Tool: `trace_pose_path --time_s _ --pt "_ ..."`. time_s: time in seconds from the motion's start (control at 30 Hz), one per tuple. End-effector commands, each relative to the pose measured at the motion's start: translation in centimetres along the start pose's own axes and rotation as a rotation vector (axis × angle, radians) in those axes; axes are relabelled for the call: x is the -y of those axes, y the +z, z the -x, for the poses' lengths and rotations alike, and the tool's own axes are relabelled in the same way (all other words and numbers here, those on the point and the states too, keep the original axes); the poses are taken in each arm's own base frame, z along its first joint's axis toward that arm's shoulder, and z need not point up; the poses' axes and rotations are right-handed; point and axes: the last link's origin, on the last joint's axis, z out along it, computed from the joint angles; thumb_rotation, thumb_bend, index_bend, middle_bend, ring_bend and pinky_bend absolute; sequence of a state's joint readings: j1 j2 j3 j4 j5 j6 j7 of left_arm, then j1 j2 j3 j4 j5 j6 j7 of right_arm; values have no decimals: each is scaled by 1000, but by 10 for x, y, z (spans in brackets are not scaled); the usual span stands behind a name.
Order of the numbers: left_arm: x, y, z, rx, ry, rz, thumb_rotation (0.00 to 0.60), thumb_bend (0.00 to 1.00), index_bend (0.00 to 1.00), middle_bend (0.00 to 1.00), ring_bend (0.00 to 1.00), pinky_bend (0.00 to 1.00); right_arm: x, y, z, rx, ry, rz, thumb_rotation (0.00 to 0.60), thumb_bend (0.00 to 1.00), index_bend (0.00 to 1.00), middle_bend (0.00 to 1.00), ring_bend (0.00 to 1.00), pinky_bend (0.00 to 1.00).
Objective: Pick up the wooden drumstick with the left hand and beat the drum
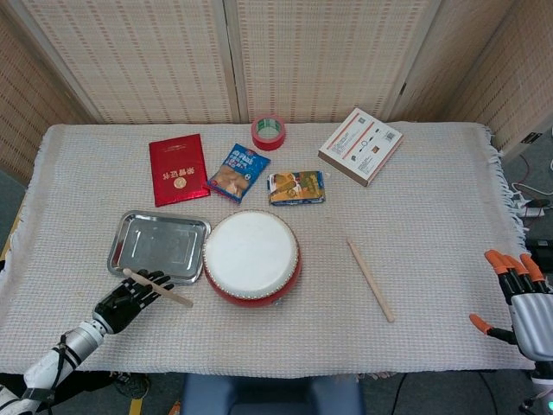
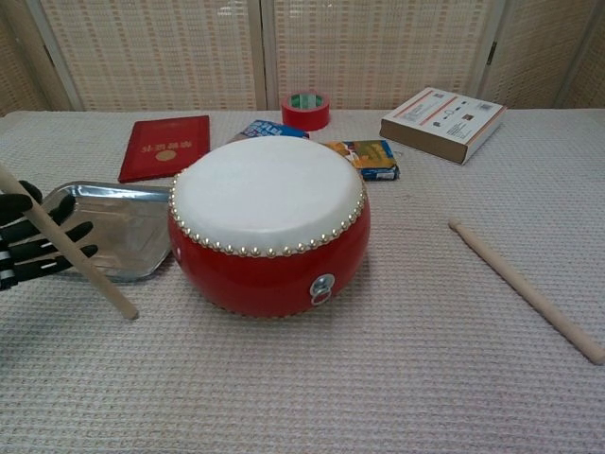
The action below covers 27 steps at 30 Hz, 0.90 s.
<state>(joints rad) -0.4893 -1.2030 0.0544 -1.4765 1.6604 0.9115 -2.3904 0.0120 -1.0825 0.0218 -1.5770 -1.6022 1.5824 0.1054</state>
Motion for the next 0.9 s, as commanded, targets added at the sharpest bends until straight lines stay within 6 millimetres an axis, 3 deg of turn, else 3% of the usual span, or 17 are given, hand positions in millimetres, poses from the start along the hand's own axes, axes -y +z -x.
trace_pose_path --time_s 0.03,0.23,0.47,0.9 --pt "4 8 -1 22 82 -29 600 359 490 386 254 214 1 0 0 0 -2 -2 600 37 0 77 0 0" --pt "7 17 2 -14 117 1 600 359 483 410 375 298 1 -1 -1 -1 -3 0 600 37 0 77 0 0" --pt "21 19 12 -13 286 48 600 360 490 459 396 373 0 -2 -2 -6 -3 5 600 37 0 76 0 0" --pt "46 13 36 52 561 100 600 361 501 479 414 375 -1 -1 -1 -4 0 0 600 37 0 77 0 0"
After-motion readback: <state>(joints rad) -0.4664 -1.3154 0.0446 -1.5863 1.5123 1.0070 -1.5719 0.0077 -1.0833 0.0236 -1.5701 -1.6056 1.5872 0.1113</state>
